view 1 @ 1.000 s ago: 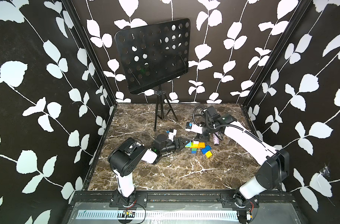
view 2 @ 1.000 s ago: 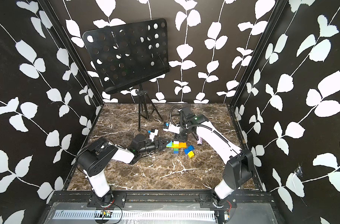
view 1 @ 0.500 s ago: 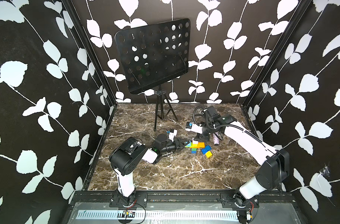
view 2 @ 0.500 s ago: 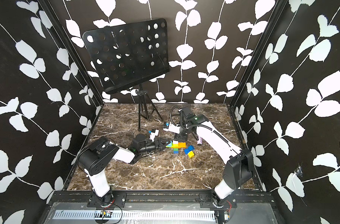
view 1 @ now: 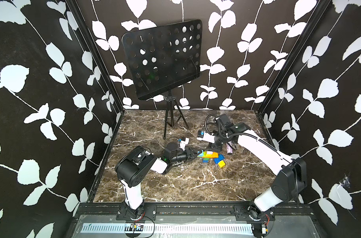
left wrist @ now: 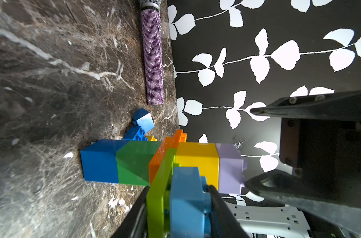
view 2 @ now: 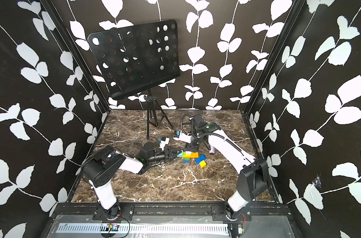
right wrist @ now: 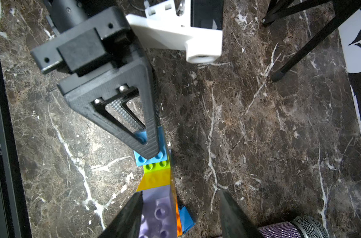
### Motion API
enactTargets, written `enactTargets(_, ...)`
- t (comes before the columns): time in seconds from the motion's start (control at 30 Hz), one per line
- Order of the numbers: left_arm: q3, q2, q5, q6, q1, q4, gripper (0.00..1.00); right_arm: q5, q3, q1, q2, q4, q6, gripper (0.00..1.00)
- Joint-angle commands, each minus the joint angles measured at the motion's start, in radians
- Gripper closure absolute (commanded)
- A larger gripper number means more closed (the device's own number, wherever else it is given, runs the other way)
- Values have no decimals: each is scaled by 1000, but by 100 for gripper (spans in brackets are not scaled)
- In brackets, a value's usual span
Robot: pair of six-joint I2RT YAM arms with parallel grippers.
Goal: Assemble a fork with lego
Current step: Adjust the lego brick at the center of the board.
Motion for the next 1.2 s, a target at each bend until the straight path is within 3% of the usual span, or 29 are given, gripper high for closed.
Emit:
enactTargets(0.0, -23, -11, -23, -4, 7, 10, 59, -20, -14, -13, 0, 12, 9, 42)
enactTargets(0.17, -23, 9, -21, -16, 9, 37, 64, -23, -13, -17, -3, 18, 17, 42)
enactTargets(0.33, -28, 53, -19, -57, 11, 106, 87, -25, -11, -17, 5, 19, 19, 42)
enactTargets(0.57, -49, 58, -24, -61, 15, 101, 93, -29, 2, -17, 4, 17, 27, 41)
enactTargets(0.6, -49, 52, -24, -59, 17, 95, 90, -32, 5, -17, 5, 18, 29, 41)
enactTargets(0.63, -49, 45, -24, -55, 19, 82, 78, -37, 9, -17, 4, 18, 33, 41)
enactTargets(0.67, -48, 34, -24, -47, 20, 59, 72, -41, 13, -17, 5, 17, 37, 41)
enactTargets(0.83, -46, -15, -17, -1, 28, -37, 50, -53, 18, -17, 5, 18, 47, 40)
enactTargets(0.97, -54, -31, -19, 8, 35, -58, 41, -60, 16, -16, 4, 18, 52, 39)
enactTargets(1.17, -47, -39, -23, 16, 37, -71, 39, -66, 4, -20, -14, 39, 66, 38)
